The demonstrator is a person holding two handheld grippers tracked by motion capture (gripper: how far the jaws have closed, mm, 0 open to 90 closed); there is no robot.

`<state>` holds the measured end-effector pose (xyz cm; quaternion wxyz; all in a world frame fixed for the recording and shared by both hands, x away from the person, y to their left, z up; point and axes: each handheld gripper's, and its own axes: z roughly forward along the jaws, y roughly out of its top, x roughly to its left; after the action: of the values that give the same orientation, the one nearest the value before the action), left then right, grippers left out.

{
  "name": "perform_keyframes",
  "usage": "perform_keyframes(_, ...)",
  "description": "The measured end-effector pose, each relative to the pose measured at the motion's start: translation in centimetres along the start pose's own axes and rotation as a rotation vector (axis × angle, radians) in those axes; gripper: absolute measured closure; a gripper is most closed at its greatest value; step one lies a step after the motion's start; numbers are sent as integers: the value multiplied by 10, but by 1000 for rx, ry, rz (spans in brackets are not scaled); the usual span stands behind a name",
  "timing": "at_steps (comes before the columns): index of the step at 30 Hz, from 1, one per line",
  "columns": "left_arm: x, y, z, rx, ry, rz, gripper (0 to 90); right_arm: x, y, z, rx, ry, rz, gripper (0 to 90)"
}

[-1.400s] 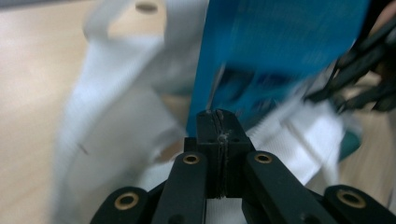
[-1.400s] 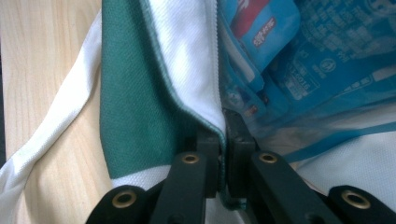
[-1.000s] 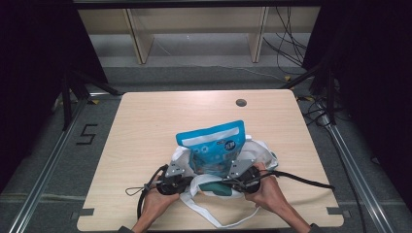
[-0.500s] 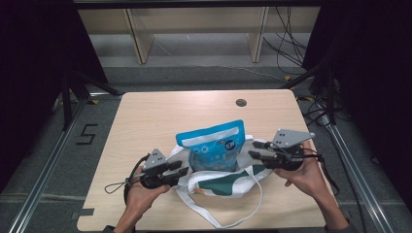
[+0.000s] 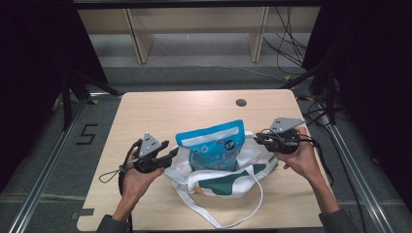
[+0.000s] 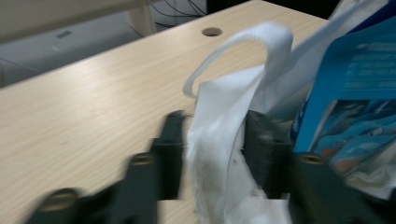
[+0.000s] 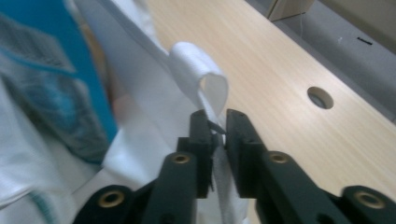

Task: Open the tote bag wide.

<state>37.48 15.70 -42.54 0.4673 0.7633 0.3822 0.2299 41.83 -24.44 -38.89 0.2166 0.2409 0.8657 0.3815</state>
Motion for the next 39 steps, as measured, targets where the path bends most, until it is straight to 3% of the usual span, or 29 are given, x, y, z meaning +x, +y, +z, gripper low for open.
perform_keyframes(1, 2, 0, 6, -1, -6, -23, 708, -5, 1, 3, -17, -6, -4, 853)
perform_keyframes(4, 10, 1, 20, 17, 2, -16, 800, -12, 3, 10, -15, -27, 24, 876)
perform_keyframes(5, 18, -1, 34, 43, 1, -19, 839, -19, 2, 24, 1, -43, 6, 885)
perform_keyframes(7, 24, -9, 53, 82, -4, -44, 859, -22, -2, 37, 41, -51, 31, 888)
perform_keyframes(8, 29, -14, 60, 130, -18, -23, 861, -25, -6, 46, 58, -60, 17, 888)
perform_keyframes(9, 32, -19, 69, 159, -28, -17, 862, -26, -9, 52, 85, -70, 35, 888)
perform_keyframes(10, 33, -23, 74, 172, -32, -29, 862, -28, -13, 59, 102, -64, 38, 888)
perform_keyframes(12, 36, -35, 87, 175, -51, -95, 860, -30, -24, 71, 132, -49, 56, 889)
perform_keyframes(13, 35, -40, 89, 176, -46, -110, 859, -30, -30, 77, 149, -35, 75, 889)
perform_keyframes(17, 31, -48, 92, 186, -49, -104, 859, -28, -46, 92, 190, -12, 102, 889)
perform_keyframes(20, 28, -54, 93, 206, -45, -70, 856, -21, -52, 100, 225, -18, 72, 888)
perform_keyframes(23, 32, -55, 92, 202, -62, -135, 840, -13, -54, 106, 257, -32, 32, 883)
perform_keyframes(27, 37, -43, 78, 187, -67, -181, 733, -17, -50, 99, 242, -32, 55, 848)
perform_keyframes(28, 36, -39, 72, 173, -77, -193, 699, -20, -47, 92, 219, -38, 97, 821)
perform_keyframes(29, 35, -34, 66, 156, -104, -193, 659, -24, -43, 84, 190, -42, 95, 795)
perform_keyframes(30, 33, -29, 59, 142, -106, -192, 626, -25, -39, 76, 152, -41, 136, 773)
perform_keyframes(31, 33, -24, 51, 131, -104, -174, 597, -27, -35, 66, 135, -30, 139, 753)
perform_keyframes(32, 30, -20, 45, 106, -110, -202, 584, -27, -30, 57, 114, -17, 152, 733)
perform_keyframes(34, 25, -13, 32, 76, -153, -196, 574, -26, -24, 41, 72, -1, 159, 726)
perform_keyframes(35, 20, -11, 26, 78, -152, -172, 573, -25, -19, 29, 63, 35, 142, 720)
perform_keyframes(36, 15, -9, 21, 87, -144, -159, 577, -21, -17, 21, 46, 45, 135, 719)
perform_keyframes(39, 0, -11, 8, 86, -177, -150, 634, -3, -13, -1, 24, 87, 109, 713)
